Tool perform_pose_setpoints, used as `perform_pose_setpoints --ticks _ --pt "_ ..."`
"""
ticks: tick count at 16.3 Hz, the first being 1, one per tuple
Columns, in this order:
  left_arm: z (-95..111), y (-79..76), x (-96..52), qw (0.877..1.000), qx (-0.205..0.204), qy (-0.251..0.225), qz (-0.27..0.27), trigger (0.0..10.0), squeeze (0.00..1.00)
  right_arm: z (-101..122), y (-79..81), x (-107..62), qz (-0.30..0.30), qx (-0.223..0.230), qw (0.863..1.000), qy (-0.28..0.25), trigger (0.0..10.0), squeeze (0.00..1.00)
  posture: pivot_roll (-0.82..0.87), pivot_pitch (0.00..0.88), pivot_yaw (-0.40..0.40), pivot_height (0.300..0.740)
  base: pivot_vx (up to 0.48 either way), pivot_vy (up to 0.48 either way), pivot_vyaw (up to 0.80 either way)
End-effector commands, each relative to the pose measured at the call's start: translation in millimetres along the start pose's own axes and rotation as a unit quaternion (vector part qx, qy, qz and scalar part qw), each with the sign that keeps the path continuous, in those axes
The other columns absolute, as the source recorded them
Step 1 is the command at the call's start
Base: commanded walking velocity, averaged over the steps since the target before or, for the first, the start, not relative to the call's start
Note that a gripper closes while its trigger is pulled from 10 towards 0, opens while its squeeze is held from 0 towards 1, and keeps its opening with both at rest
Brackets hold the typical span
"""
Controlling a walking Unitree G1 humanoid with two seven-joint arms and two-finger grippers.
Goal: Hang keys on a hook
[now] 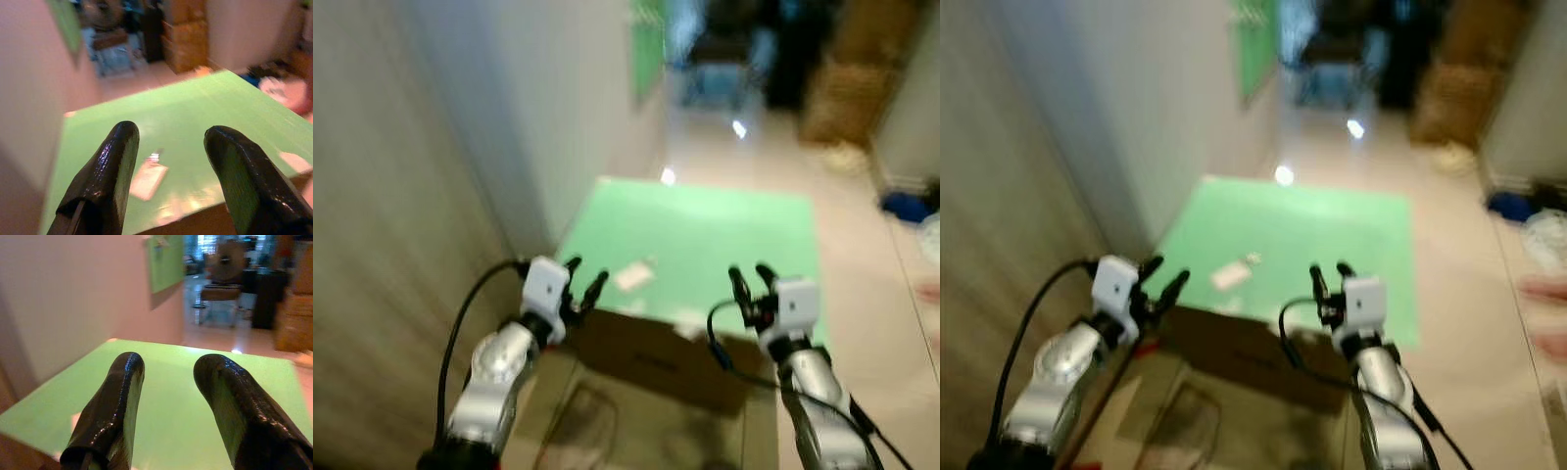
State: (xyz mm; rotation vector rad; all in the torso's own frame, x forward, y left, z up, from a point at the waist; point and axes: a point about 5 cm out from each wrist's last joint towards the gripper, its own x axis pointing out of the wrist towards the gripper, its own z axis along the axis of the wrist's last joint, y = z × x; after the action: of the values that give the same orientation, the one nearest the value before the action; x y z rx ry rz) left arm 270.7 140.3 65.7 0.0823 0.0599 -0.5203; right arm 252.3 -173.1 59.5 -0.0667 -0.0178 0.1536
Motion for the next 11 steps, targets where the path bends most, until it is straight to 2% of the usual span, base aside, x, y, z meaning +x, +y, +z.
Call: perform_pose_setpoints --ticks 1,3,6,8,9,11 --pt "3.8 -0.7 5.4 1.0 -0.003 0.0 -0.003 10.0 0.0 -0.8 -1.2 -2.1 -0.006 -0.007 1.0 0.001 10.0 0.0 -0.26 0.0 0.122 0.731 0.0 0.0 -0.52" --pt "4.1 0.6 11.6 1.0 0.015 0.02 -0.005 10.0 0.0 -1.5 0.5 -3.3 -0.01 -0.008 1.0 0.001 10.0 0.0 -0.27 0.0 0.132 0.727 0.0 0.0 0.0" --pt "8.9 -1.9 14.1 1.0 0.008 0.01 -0.009 10.0 0.0 -1.1 0.3 -2.0 -0.008 -0.007 1.0 0.002 10.0 0.0 -0.27 0.0 0.134 0.727 0.0 0.0 0.0" --pt "7.5 -2.2 16.9 0.999 0.034 0.022 0.006 10.0 0.0 -0.9 0.2 0.2 -0.006 -0.006 1.0 0.003 10.0 0.0 -0.26 0.0 0.132 0.727 0.0 0.0 0.0" --pt "9.1 -4.0 17.6 0.999 0.028 0.016 0.003 10.0 0.0 -1.1 1.1 1.1 -0.001 -0.004 1.0 0.004 10.0 0.0 -0.26 0.0 0.131 0.727 0.0 0.0 0.0" --pt "9.8 -4.7 18.3 1.0 0.02 0.014 0.005 10.0 0.0 -1.3 2.0 1.6 0.002 -0.004 1.0 0.004 10.0 0.0 -0.26 0.0 0.131 0.727 0.39 0.0 0.0"
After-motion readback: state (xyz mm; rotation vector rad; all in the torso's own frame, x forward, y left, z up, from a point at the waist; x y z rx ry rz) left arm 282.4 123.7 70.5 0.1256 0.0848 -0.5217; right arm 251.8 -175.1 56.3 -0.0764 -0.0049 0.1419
